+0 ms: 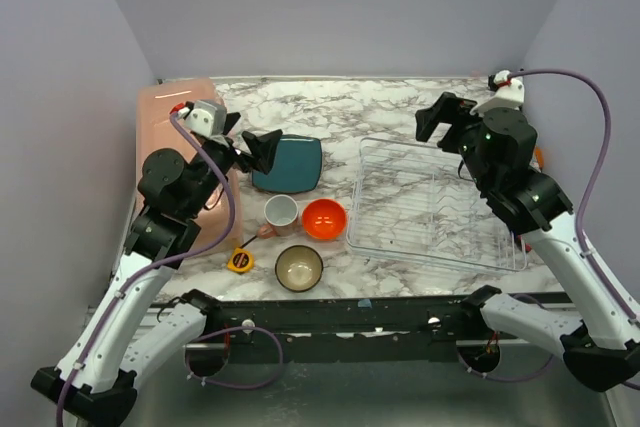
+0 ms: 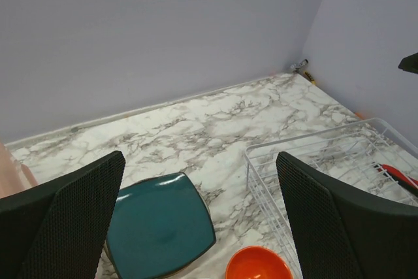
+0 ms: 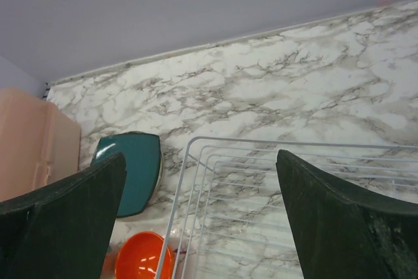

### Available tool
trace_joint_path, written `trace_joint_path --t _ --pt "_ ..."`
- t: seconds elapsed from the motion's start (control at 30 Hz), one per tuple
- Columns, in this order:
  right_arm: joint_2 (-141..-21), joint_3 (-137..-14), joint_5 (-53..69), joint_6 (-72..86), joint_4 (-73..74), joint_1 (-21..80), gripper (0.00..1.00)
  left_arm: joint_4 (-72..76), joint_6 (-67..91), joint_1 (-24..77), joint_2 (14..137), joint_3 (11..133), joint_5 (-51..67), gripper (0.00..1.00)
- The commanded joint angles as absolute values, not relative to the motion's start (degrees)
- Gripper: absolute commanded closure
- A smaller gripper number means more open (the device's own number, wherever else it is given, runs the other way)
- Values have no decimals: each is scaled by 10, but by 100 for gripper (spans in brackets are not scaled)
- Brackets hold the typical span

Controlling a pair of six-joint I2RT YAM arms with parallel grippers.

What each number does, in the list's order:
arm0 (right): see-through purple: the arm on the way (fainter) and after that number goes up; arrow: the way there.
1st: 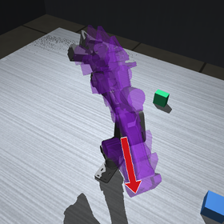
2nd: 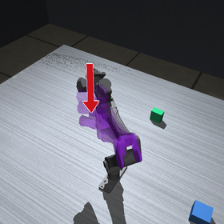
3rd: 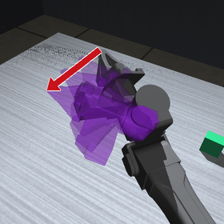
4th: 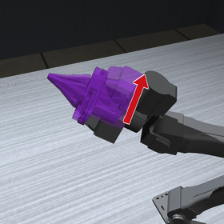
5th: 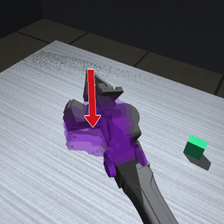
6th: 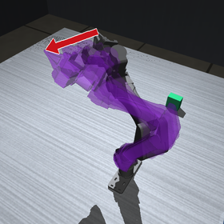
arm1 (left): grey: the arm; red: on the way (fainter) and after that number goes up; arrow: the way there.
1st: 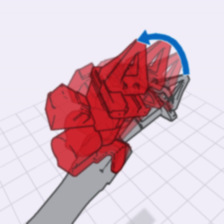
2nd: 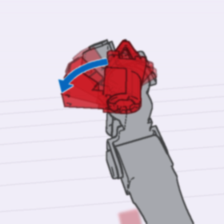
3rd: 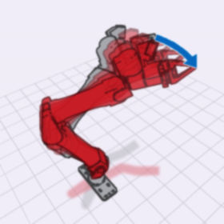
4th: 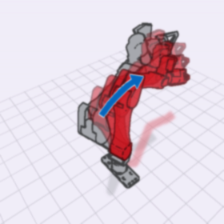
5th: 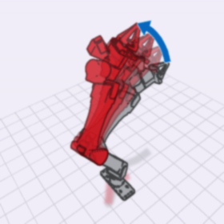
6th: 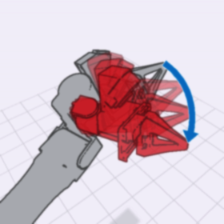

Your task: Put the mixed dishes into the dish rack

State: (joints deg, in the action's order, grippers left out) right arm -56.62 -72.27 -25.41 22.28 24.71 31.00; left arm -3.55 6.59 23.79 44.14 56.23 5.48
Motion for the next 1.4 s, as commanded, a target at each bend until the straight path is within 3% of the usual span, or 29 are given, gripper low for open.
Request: trace_joint_path --t 0.0,0.4,0.63,0.73,0.9,1.03,1.37 --pt "-594 -732 -228 247 291 309 0 -44 60 272 474 571 24 2" --pt "-597 -686 -186 303 293 309 0 -125 92 370 582 624 -49 4" --pt "-600 -677 -67 274 286 309 0 -243 246 399 680 684 -150 8" --pt "-592 -657 -39 272 276 308 0 -310 313 398 703 698 -139 13" --pt "-577 -611 -19 268 251 309 0 -329 365 398 689 641 -108 19" --pt "-577 -595 -15 263 243 309 0 -332 382 407 676 585 -106 31" --pt "-565 -555 -7 257 231 309 0 -364 440 491 662 524 -198 34"
